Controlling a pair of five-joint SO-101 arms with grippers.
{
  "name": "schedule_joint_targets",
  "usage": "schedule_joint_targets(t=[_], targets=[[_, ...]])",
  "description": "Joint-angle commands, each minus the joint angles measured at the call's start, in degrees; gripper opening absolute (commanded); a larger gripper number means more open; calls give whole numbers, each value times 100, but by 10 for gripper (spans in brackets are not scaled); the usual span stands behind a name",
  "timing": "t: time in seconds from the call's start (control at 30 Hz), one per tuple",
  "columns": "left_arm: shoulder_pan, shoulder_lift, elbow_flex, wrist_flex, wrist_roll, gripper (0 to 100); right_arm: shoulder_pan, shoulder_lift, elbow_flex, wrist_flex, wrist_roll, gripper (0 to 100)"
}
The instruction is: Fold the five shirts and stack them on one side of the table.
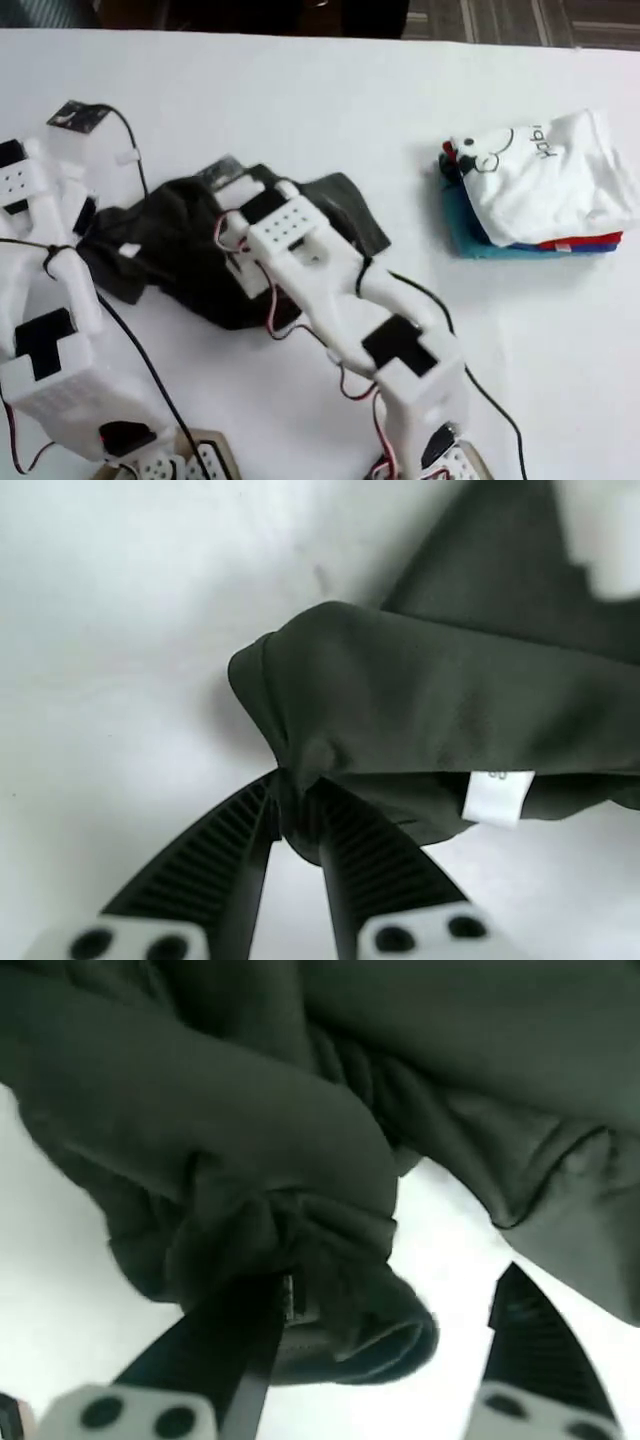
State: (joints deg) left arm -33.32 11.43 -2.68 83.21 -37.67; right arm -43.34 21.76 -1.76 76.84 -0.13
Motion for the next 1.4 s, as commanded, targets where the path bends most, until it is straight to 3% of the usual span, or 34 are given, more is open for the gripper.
schedule_joint_targets(t=[0.0, 0.17, 0.33, 0.53, 0.7, 0.93, 1.17, 1.37], targets=[[-62, -123, -22, -70, 35, 28, -22, 198, -229, 66, -53, 276], [-62, -123, -22, -79, 35, 28, -4, 453, -229, 136, -26, 245], [-62, -97, -22, -79, 35, 28, 382, 391, -299, 163, -26, 8], [-26, -123, -84, -70, 35, 28, 1420, -277, -387, 426, 114, 20], [308, -123, -637, 202, 35, 28, 2000, -1068, -387, 259, 1363, 19], [1002, -123, -2053, 1160, 44, 28, 2571, -2018, -396, -743, 2400, 19], [1037, -123, -3477, 1785, 44, 28, 2721, -2853, -396, -1385, 2646, 19], [949, -132, -3846, 1873, 53, 28, 2536, -3538, -369, -1358, 2637, 19]])
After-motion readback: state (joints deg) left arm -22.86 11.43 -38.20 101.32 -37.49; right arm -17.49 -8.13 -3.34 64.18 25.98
